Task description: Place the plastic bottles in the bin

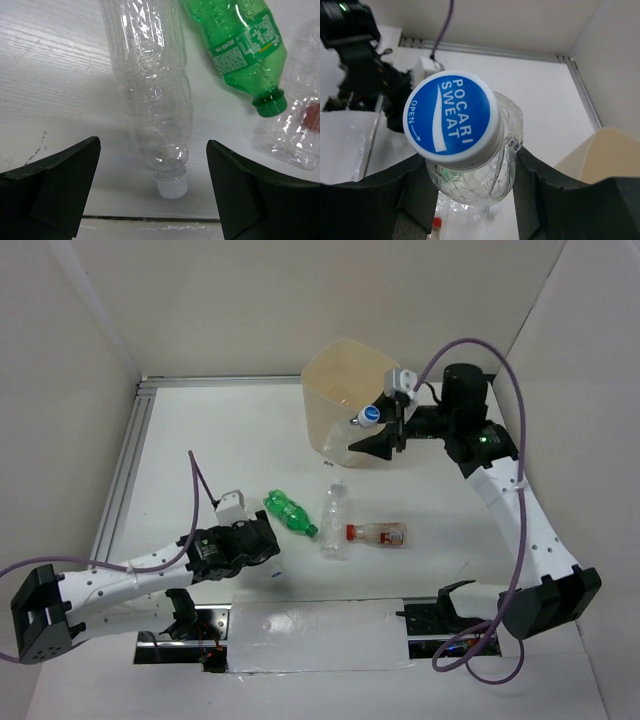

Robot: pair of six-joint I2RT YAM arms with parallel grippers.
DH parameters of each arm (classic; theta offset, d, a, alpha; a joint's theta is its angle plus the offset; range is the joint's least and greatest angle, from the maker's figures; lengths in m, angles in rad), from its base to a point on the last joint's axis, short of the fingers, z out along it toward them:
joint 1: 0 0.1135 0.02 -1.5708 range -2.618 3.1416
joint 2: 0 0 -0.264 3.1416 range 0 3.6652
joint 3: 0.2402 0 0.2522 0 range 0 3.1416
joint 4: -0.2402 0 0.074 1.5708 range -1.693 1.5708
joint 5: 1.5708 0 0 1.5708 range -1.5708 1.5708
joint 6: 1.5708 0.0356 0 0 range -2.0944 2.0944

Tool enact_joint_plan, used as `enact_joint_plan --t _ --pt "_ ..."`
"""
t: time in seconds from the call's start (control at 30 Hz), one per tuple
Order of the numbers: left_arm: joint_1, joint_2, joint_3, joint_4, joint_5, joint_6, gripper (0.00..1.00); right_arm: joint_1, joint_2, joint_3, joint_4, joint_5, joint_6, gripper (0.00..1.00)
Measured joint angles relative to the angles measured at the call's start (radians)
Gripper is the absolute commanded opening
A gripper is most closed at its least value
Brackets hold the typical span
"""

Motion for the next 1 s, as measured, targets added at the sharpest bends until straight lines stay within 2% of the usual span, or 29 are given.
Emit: enact_joint_plan --t 0.1,0.17,0.27,0.47,0.5,0.57,0.6,0.63,0.8,0.83,0.9,1.0 --pt "0.000 0.044 0.000 0.010 -0.024 -0.015 1.00 0.005 0.003 0.162 0.019 -0.038 0.065 0.33" --pt "0.005 0.062 0.000 0.021 -0.033 -0.013 1.00 0.011 0.006 0.207 0.094 -0.017 0.139 0.34" --pt "0.031 0.067 0.000 0.056 -0.036 -0.003 1.00 0.018 0.034 0.232 0.201 0.074 0.218 0.37" --pt "0.093 0.040 -0.051 0.164 -0.034 0.065 1.00 0.021 0.239 0.295 0.309 0.327 0.265 0.43" --pt "0.100 0.037 -0.061 0.174 -0.029 0.073 1.00 0.021 0.286 0.314 0.307 0.366 0.268 0.52" --pt "0.117 0.038 -0.074 0.191 -0.023 0.092 1.00 0.011 0.375 0.360 0.290 0.418 0.272 0.75" --pt "0.122 0.041 -0.076 0.195 -0.020 0.095 1.00 0.006 0.417 0.388 0.277 0.436 0.273 0.92" --pt "0.127 0.047 -0.076 0.202 -0.019 0.097 1.00 -0.001 0.454 0.412 0.262 0.449 0.273 1.00" --pt "0.129 0.103 -0.081 0.260 0.006 0.120 1.00 -0.050 0.482 0.432 0.182 0.447 0.265 1.00" --pt "0.130 0.119 -0.082 0.272 0.011 0.124 0.92 -0.059 0.468 0.432 0.176 0.439 0.265 1.00" --pt "0.133 0.150 -0.082 0.296 0.021 0.138 0.84 -0.081 0.428 0.431 0.152 0.407 0.264 1.00" --pt "0.136 0.195 -0.082 0.322 0.036 0.151 0.64 -0.118 0.332 0.420 0.097 0.305 0.217 1.00"
